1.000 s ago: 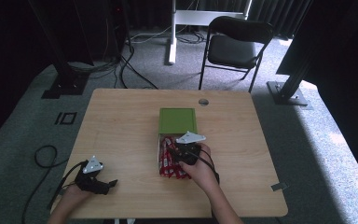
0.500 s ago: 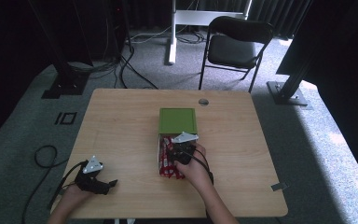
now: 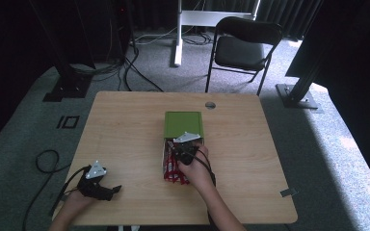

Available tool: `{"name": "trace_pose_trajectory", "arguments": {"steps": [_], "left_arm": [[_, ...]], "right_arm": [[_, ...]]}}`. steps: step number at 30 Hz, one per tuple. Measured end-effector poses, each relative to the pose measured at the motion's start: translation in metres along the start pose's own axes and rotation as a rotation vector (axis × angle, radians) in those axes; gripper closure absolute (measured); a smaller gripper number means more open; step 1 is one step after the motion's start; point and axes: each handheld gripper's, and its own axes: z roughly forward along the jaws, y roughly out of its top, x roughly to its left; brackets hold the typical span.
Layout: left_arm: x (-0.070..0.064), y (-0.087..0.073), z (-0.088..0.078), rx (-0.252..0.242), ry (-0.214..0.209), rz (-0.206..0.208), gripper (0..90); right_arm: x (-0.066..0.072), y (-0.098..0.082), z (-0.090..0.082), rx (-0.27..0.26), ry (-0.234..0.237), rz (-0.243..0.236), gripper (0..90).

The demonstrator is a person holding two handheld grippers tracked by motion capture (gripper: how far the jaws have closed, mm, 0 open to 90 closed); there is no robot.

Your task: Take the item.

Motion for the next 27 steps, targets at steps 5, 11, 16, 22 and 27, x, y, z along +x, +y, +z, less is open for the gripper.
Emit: {"name": "trace_pose_trajectory", "arguments": {"steps": [5, 11, 16, 22, 27], "left_arm": [[0.000, 0.000, 0.000, 0.001, 0.001, 0.002, 1.5], [0.000, 0.000, 0.000, 0.000, 0.000, 0.001, 1.5], [0.000, 0.000, 0.000, 0.000, 0.000, 0.002, 1.4], [0.000, 0.000, 0.000, 0.000, 0.000, 0.001, 1.4], [0.000, 0.000, 0.000, 0.000, 0.001, 0.003, 1.5]], "right_arm": [[-0.002, 0.002, -0.009, -0.017, 0.022, 0.008, 85.5], [-0.002, 0.000, -0.020, -0.032, 0.049, 0.013, 85.5], [-0.001, -0.002, -0.030, -0.049, 0.076, 0.018, 85.7], [0.000, -0.003, -0.039, -0.068, 0.080, 0.012, 85.7], [-0.001, -0.004, -0.048, -0.086, 0.084, 0.020, 85.7]]}}
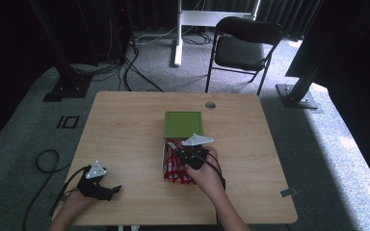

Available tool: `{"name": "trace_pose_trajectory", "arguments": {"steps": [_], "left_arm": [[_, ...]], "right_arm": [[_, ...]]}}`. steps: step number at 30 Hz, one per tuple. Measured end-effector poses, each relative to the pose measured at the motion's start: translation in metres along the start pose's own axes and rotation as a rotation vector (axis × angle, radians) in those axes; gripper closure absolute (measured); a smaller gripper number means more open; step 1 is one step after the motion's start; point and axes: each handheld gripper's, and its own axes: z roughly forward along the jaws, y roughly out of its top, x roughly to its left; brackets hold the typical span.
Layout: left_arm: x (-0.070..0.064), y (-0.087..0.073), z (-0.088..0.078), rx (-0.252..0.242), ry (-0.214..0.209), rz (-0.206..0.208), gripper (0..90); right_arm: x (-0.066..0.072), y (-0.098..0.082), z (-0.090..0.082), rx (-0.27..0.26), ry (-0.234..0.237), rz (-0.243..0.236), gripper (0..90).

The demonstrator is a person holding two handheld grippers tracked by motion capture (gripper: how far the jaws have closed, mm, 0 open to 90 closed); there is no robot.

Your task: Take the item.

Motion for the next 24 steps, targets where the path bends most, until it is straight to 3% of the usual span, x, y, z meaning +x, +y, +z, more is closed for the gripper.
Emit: {"name": "trace_pose_trajectory", "arguments": {"steps": [10, 24], "left_arm": [[0.000, 0.000, 0.000, 0.000, -0.001, -0.002, 1.4], [0.000, 0.000, 0.000, 0.000, -0.001, -0.003, 1.5]], "right_arm": [[0.003, 0.002, -0.015, -0.002, 0.035, -0.011, 85.8], [0.008, 0.015, -0.033, -0.066, 0.048, -0.020, 85.6]]}}
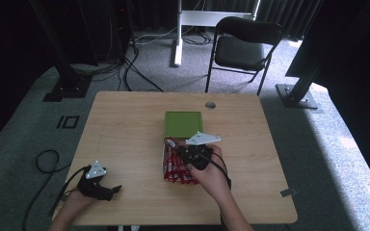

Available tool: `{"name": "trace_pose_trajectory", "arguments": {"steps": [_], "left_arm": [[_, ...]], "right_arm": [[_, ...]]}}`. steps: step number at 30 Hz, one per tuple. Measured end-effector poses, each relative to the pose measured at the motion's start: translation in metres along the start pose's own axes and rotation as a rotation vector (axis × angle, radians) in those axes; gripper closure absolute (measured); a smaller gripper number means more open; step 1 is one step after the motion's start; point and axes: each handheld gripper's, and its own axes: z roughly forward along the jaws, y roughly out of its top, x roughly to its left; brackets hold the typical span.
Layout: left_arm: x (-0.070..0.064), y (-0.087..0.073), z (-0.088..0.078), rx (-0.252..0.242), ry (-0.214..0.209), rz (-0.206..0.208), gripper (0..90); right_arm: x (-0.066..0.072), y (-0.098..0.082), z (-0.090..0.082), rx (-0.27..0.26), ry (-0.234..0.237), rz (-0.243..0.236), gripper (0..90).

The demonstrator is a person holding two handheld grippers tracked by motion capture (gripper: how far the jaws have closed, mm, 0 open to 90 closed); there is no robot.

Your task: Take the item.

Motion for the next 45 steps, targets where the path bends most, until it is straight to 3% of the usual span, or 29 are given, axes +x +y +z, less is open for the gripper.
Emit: {"name": "trace_pose_trajectory", "arguments": {"steps": [6, 14, 17, 20, 22, 29, 39, 42, 45], "left_arm": [[0.000, 0.000, 0.000, -0.001, 0.000, 0.000, 1.4], [0.000, 0.000, 0.000, 0.000, 0.000, 0.001, 1.5], [0.000, 0.000, 0.000, 0.000, 0.000, 0.001, 1.4], [0.000, 0.000, 0.000, 0.000, 0.000, 0.001, 1.5], [0.000, 0.000, 0.000, 0.000, 0.000, 0.001, 1.5], [0.000, 0.000, 0.000, 0.000, 0.000, 0.001, 1.5], [0.000, 0.000, 0.000, 0.000, 0.001, 0.001, 1.4], [0.000, 0.000, 0.000, -0.001, 0.000, 0.001, 1.4], [0.000, 0.000, 0.000, 0.000, 0.001, 0.001, 1.5]], "right_arm": [[-0.005, 0.010, -0.006, -0.043, -0.020, 0.009, 85.6], [-0.019, 0.018, -0.016, -0.093, -0.085, 0.028, 85.4], [-0.029, 0.019, -0.025, -0.136, -0.141, 0.053, 85.4], [-0.031, 0.020, -0.027, -0.136, -0.154, 0.053, 85.4], [-0.040, 0.019, -0.033, -0.155, -0.206, 0.066, 85.3], [-0.063, 0.006, -0.035, -0.183, -0.311, 0.119, 85.1], [-0.082, -0.017, -0.026, -0.163, -0.355, 0.187, 84.9], [-0.087, -0.029, -0.016, -0.150, -0.398, 0.207, 85.0], [-0.091, -0.037, -0.009, -0.150, -0.411, 0.226, 85.0]]}}
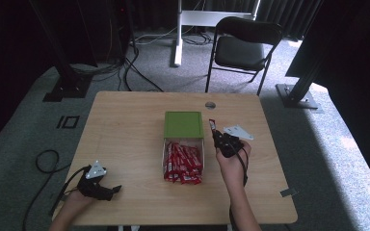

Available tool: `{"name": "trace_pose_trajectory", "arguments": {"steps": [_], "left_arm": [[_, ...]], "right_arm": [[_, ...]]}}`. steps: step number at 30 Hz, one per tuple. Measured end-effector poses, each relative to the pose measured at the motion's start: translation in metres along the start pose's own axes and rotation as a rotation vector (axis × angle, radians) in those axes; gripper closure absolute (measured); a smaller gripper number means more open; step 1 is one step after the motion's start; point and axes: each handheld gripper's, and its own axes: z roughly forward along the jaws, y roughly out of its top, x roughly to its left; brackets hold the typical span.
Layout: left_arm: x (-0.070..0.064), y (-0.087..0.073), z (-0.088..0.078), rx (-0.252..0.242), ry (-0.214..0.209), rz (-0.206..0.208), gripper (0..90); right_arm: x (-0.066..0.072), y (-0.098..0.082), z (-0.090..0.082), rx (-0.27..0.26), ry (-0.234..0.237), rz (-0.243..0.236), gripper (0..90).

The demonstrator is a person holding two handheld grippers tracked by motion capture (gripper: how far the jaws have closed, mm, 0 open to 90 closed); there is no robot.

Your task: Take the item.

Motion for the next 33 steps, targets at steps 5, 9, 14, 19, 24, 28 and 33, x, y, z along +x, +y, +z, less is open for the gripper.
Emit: {"name": "trace_pose_trajectory", "arguments": {"steps": [5, 9, 14, 19, 24, 28, 33], "left_arm": [[0.000, 0.000, 0.000, 0.000, 0.000, -0.001, 1.5], [0.000, 0.000, 0.000, 0.000, 0.000, -0.001, 1.4], [0.000, 0.000, 0.000, 0.002, 0.000, 0.000, 1.5], [0.000, 0.000, 0.000, 0.001, -0.001, -0.001, 1.4], [0.000, 0.000, 0.000, 0.002, -0.001, -0.001, 1.4], [0.000, 0.000, 0.000, 0.002, 0.000, 0.001, 1.5], [0.000, 0.000, 0.000, 0.002, 0.000, 0.001, 1.4]], "right_arm": [[-0.002, -0.013, 0.013, 0.012, -0.016, 0.020, 84.9], [-0.003, -0.024, 0.025, 0.040, -0.021, 0.040, 84.8], [-0.006, -0.036, 0.038, 0.073, -0.026, 0.056, 84.8], [-0.006, -0.045, 0.050, 0.098, -0.025, 0.069, 84.9], [-0.008, -0.052, 0.059, 0.118, -0.032, 0.087, 84.9], [-0.009, -0.058, 0.066, 0.142, -0.027, 0.103, 85.0], [-0.012, -0.063, 0.071, 0.168, -0.032, 0.118, 85.0]]}}
